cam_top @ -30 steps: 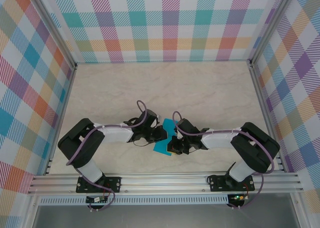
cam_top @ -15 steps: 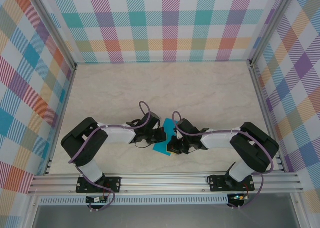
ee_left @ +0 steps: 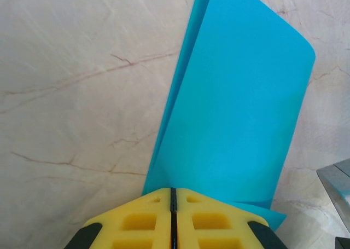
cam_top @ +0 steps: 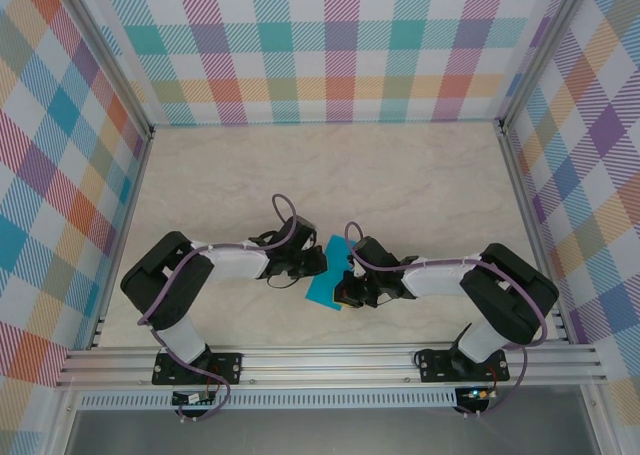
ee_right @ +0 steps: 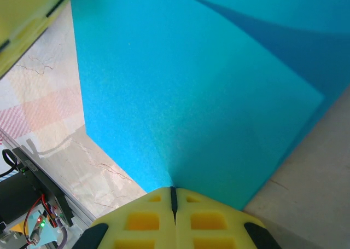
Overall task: Fold a paper plane with a square sheet of paper (pick it up from the middle)
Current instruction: Fold the triangle a second time at the center of the table.
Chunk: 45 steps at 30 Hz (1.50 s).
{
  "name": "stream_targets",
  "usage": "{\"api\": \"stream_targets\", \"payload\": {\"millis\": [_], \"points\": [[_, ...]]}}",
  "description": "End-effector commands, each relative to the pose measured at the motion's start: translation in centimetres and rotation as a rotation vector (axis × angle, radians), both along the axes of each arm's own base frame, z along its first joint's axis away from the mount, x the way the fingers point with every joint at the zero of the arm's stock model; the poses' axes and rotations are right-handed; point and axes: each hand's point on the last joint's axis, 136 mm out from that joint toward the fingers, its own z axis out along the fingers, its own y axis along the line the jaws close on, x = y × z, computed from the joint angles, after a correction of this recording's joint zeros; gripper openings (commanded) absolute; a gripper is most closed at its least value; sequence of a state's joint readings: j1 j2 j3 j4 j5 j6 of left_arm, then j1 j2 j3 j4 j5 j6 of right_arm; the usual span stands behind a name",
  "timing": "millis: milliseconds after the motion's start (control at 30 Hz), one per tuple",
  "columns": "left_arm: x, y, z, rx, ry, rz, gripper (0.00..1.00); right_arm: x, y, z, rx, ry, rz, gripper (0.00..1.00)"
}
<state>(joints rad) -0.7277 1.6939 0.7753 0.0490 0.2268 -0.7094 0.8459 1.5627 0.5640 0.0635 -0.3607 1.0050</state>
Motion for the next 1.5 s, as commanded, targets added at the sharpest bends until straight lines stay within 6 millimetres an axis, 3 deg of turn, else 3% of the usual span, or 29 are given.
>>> {"api": "stream_targets", "payload": {"millis": [0,433,700,833,933,1133,1367,1467], "points": [[0.8,0.7,-0.7,0.045,0.001,0.004,0.09,-3.6,-5.0,-4.7,-0.231,0.124,0.005,0.04],[2.0,2.4,-0.1,0.091,-0.015,0.035,0.09,-3.5,-4.8,-4.3,-0.217,0.112,0.019,0.04],[2.8,1.2,3.9,-0.005,-0.062,0.029,0.09,-3.4,-4.5,-4.0,-0.219,0.096,0.052,0.05],[1.9,0.6,6.4,-0.09,-0.087,0.018,0.11,-3.1,-4.2,-3.7,-0.211,0.089,0.067,0.05],[0.6,0.0,7.1,-0.14,-0.082,-0.001,0.13,-2.9,-3.9,-3.5,-0.205,0.082,0.077,0.05],[-1.4,-1.4,5.3,-0.155,-0.028,-0.057,0.13,-2.6,-3.6,-3.2,-0.198,0.075,0.07,0.05],[-2.1,-3.7,2.4,-0.188,0.045,-0.118,0.11,-2.6,-3.6,-3.0,-0.191,0.072,0.06,0.05],[-2.1,-3.3,0.9,-0.15,0.065,-0.109,0.09,-2.6,-3.7,-2.9,-0.19,0.067,0.057,0.05]]}}
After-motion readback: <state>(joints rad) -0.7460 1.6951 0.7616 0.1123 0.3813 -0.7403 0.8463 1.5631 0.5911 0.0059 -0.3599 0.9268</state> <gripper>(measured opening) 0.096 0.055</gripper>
